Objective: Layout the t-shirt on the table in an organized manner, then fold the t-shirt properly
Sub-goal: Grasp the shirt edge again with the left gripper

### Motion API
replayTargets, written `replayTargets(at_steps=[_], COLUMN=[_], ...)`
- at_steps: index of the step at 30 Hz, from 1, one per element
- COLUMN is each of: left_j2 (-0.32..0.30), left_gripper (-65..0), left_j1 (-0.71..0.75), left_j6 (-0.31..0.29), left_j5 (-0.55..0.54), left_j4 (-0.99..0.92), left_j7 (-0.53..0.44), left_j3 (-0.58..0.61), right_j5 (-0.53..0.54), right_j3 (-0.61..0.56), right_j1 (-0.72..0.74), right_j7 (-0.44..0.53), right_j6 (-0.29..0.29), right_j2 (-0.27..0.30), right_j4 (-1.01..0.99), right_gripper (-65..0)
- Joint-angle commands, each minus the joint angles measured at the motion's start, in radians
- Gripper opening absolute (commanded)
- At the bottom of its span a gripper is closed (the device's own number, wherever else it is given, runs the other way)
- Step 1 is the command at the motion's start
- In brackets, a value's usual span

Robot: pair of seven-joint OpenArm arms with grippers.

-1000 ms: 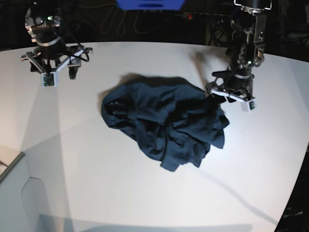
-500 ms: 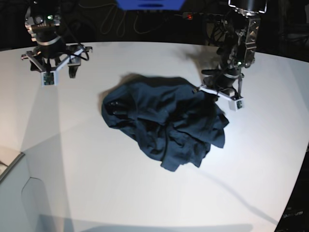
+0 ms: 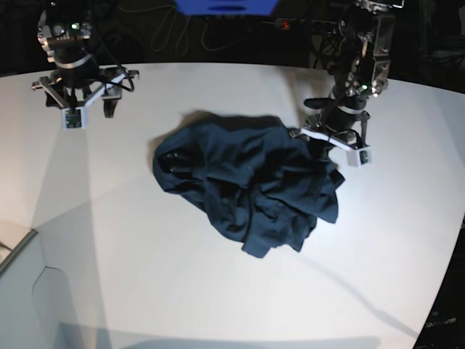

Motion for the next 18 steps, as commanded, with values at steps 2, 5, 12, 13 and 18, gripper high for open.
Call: replayTargets(at_steps=[2,5,12,13,18], left_j2=[-0.004,-0.002,0.003,0.003,0.004], left_gripper=[-64.8,-64.5,-35.2,-30.2,-21.9], left_j1=[-0.003,0.008,0.013,0.013,0.002], left_j6=[-0.006,-0.006,-0.002,-0.004,-0.004], left_j5=[-0.004,-0.004,-0.004,-0.004,-0.004], left_j4=[0.012,0.01,0.009,0.009,-0.021], left_j7=[-0.013,-0.011,-0.011,-0.011,-0.018], left_j3=[-0.001,-0.001,-0.001,-0.001,-0.001], right_j5=[-0.002,-0.002,0.0,0.0,0.0], right_j3=[0.002,0.002,0.001,0.001,0.001], right_j1=[-0.004,-0.004,0.0,0.002,0.005], right_j7=[0.022,0.022,0.022,0.022,0.022], right_j6=[0.0,0.0,0.0,0.0,0.0], right_j2=[0.005,0.005,0.005,0.005,0.005], right_j4=[0.018,0.018,0.018,0.018,0.018], right_gripper=[-26.9,-26.9,-26.9,-26.9,-26.9])
